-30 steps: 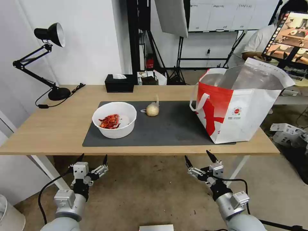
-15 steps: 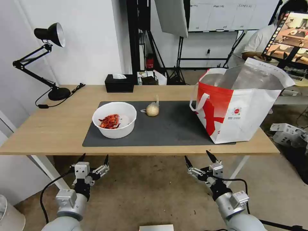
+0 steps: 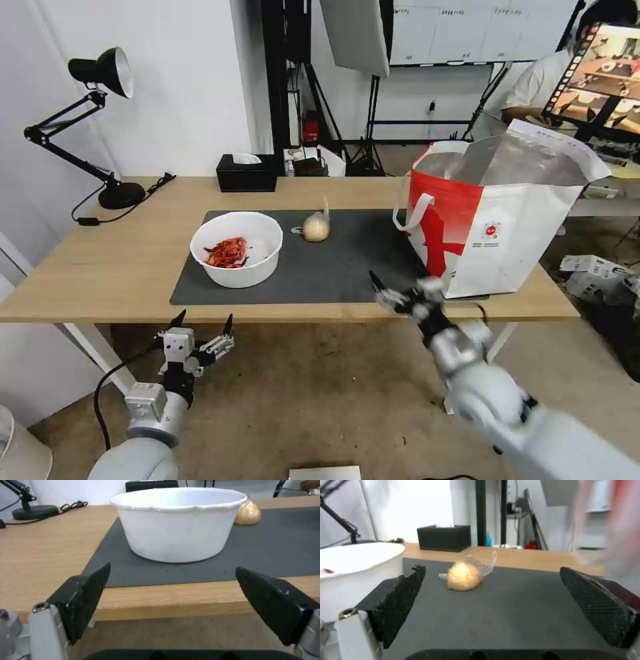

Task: Pick up the trash from the table and place it into the takeout bag.

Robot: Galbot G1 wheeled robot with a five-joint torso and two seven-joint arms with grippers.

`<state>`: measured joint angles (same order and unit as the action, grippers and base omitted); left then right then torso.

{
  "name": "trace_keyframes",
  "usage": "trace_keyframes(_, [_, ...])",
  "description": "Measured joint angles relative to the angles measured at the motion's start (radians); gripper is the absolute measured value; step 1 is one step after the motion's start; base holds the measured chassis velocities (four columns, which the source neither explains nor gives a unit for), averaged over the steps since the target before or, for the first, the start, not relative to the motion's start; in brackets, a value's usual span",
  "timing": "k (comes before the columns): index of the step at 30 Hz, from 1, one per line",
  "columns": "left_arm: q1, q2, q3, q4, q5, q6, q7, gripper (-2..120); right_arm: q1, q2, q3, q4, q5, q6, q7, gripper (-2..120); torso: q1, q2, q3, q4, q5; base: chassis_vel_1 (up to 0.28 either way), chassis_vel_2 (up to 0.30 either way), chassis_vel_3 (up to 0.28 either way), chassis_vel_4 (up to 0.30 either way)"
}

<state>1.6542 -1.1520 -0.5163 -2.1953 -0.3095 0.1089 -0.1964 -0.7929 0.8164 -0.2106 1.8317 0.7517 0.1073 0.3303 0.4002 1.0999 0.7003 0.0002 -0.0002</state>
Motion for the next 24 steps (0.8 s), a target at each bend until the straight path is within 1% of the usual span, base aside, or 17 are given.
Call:
trace_keyframes(1, [0.0, 0.0, -0.002, 0.0, 0.0, 0.0, 0.0, 100, 0.041, 0.013, -0.026, -0.029, 0.01, -0.002, 0.001, 100, 0.0, 0.0, 0.0, -0.0003, 0.0003, 0.0, 0.0, 0.0, 0.0])
trace_keyframes(2, [0.003, -0.001, -0.006, -0.002, 0.0, 0.0, -0.001, 100, 0.156, 0.052, -0.092, -0.109, 0.033, -0.006, 0.005, 100, 0.0, 0.0, 0.0, -0.0004, 0.0, 0.0, 0.0, 0.0, 0.0])
trace_keyframes(3, [0.004, -0.002, -0.009, -0.002, -0.001, 0.0, -0.001, 100, 0.207, 0.076, -0.124, -0.147, 0.042, -0.009, 0.005, 100, 0.0, 0.0, 0.0, -0.0003, -0.0002, 0.0, 0.0, 0.0, 0.0])
trace_keyframes(4, [0.004, -0.002, -0.009, -0.002, -0.001, 0.0, -0.001, 100, 0.207, 0.076, -0.124, -0.147, 0.042, -0.009, 0.005, 100, 0.0, 0.0, 0.0, -0.0003, -0.0002, 0.0, 0.0, 0.0, 0.0])
trace_keyframes(5, [0.007, -0.002, -0.012, -0.002, -0.001, 0.0, -0.001, 100, 0.265, 0.108, -0.163, -0.197, 0.057, -0.015, 0.006, 100, 0.0, 0.0, 0.0, 0.0, -0.0001, 0.0, 0.0, 0.0, 0.0])
trace_keyframes(6, [0.011, -0.003, -0.018, -0.002, -0.001, -0.001, -0.001, 100, 0.344, 0.164, -0.22, -0.279, 0.081, -0.033, 0.006, 100, 0.0, 0.0, 0.0, 0.0, 0.0001, 0.0, 0.0, 0.0, 0.0])
trace_keyframes(8, [0.015, -0.006, -0.023, -0.002, -0.001, -0.003, -0.001, 100, 0.423, 0.244, -0.268, -0.376, 0.111, -0.068, 0.009, 100, 0.0, 0.0, 0.0, 0.0001, -0.0002, 0.0, 0.0, 0.0, 0.0])
trace_keyframes(9, [0.015, -0.006, -0.023, -0.002, -0.001, -0.003, -0.001, 100, 0.423, 0.244, -0.268, -0.376, 0.111, -0.068, 0.009, 100, 0.0, 0.0, 0.0, 0.0001, -0.0002, 0.0, 0.0, 0.0, 0.0])
trace_keyframes(11, [0.019, -0.008, -0.027, -0.001, -0.002, -0.004, -0.002, 100, 0.503, 0.336, -0.306, -0.501, 0.128, -0.12, 0.01, 100, 0.0, 0.0, 0.0, 0.0, -0.0001, 0.0, 0.0, 0.0, 0.0])
trace_keyframes(12, [0.019, -0.008, -0.027, -0.001, -0.002, -0.004, -0.002, 100, 0.503, 0.336, -0.306, -0.501, 0.128, -0.12, 0.01, 100, 0.0, 0.0, 0.0, 0.0, -0.0001, 0.0, 0.0, 0.0, 0.0])
trace_keyframes(14, [0.021, -0.009, -0.029, 0.001, -0.002, -0.005, -0.002, 100, 0.568, 0.415, -0.324, -0.623, 0.117, -0.186, 0.019, 100, 0.0, 0.0, 0.0, 0.0, -0.0002, 0.0, 0.0, 0.0, 0.0])
trace_keyframes(15, [0.021, -0.009, -0.03, 0.001, -0.002, -0.005, -0.001, 100, 0.589, 0.441, -0.326, -0.666, 0.112, -0.212, 0.023, 100, 0.0, 0.0, 0.0, 0.0001, -0.0003, 0.0, 0.0, 0.0, 0.0])
trace_keyframes(16, [0.021, -0.009, -0.03, 0.001, -0.002, -0.005, -0.001, 100, 0.589, 0.441, -0.326, -0.666, 0.112, -0.212, 0.023, 100, 0.0, 0.0, 0.0, 0.0001, -0.0003, 0.0, 0.0, 0.0, 0.0])
trace_keyframes(18, [0.022, -0.01, -0.031, 0.001, -0.002, -0.005, -0.001, 100, 0.623, 0.495, -0.326, -0.745, 0.088, -0.256, 0.028, 100, 0.0, 0.0, 0.0, -0.0002, -0.0002, 0.0, 0.0, 0.0, 0.0])
trace_keyframes(19, [0.022, -0.01, -0.031, 0.001, -0.002, -0.005, -0.001, 100, 0.623, 0.495, -0.326, -0.745, 0.088, -0.256, 0.028, 100, 0.0, 0.0, 0.0, -0.0002, -0.0002, 0.0, 0.0, 0.0, 0.0])
trace_keyframes(23, [0.023, -0.01, -0.034, 0.001, -0.003, -0.007, -0.001, 100, 0.647, 0.533, -0.324, -0.799, 0.076, -0.317, 0.03, 100, 0.0, 0.0, 0.0, 0.0, -0.0002, 0.0, 0.0, 0.0, 0.0])
trace_keyframes(24, [0.024, -0.01, -0.035, 0.002, -0.003, -0.008, -0.001, 100, 0.655, 0.549, -0.323, -0.818, 0.076, -0.346, 0.03, 100, 0.0, 0.0, 0.0, 0.0, -0.0002, 0.0, 0.0, 0.0, 0.0])
